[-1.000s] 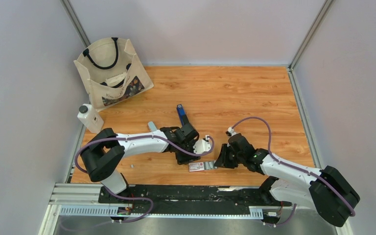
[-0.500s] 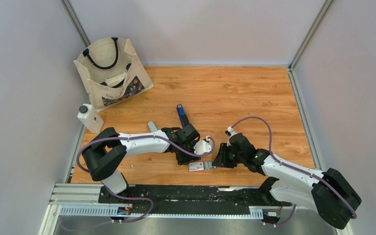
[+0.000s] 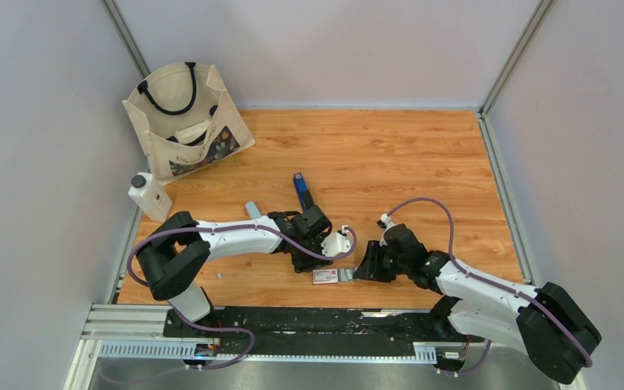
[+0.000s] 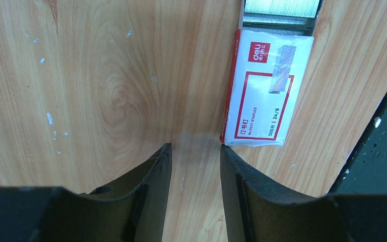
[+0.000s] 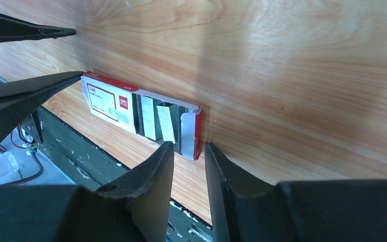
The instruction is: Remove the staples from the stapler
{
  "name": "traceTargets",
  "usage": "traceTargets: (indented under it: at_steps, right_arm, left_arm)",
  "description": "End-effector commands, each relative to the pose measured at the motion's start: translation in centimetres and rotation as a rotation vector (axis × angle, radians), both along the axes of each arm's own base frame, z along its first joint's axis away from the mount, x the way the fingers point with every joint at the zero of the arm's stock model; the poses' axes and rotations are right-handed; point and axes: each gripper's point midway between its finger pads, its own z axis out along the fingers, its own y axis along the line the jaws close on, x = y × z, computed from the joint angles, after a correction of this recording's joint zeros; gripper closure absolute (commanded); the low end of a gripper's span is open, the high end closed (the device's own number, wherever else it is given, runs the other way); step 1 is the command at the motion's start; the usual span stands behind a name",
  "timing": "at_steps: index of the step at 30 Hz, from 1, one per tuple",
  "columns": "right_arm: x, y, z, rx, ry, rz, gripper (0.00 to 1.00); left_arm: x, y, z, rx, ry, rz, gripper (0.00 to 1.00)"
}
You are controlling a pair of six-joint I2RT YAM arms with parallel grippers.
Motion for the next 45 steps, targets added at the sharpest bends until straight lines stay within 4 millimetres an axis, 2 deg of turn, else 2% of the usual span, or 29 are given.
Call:
traceTargets:
  at_steps: [1, 3, 11, 26, 37, 45]
  right_arm:
    - [0.3, 0.2, 0.7, 0.049, -0.027, -0.014, 0.64]
    - [0.5, 0.0, 1.1, 0.068, -0.047, -0.025, 0.64]
    - [1.1, -1.5, 0.8, 0.095, -0.027, -0.105, 0.69]
    - [1.3, -0.7, 0.3, 0.118, 0.0, -0.085, 0.72]
    - [1.5, -0.7, 0.0, 0.111, 0.009, -0.1, 0.82]
    - [1.6, -0.1, -0.1, 0.119, 0.031, -0.084, 0.85]
  left_arm:
    - [0.4, -0.9, 1.1, -0.034, -0.025, -0.01, 0.52]
    - [0.4, -0.9, 1.1, -0.035, -0.025, -0.012, 0.52]
    - [0.4, -0.9, 1.1, -0.032, -0.027, -0.013, 0.53]
    - [0.2, -0.9, 0.7, -0.027, -0.015, -0.019, 0.53]
    - [0.2, -1.4, 0.8, -0.035, -0.009, -0.018, 0.55]
    - [-0.4, -1.6, 0.3, -0.025, 0.0, -0.032, 0.55]
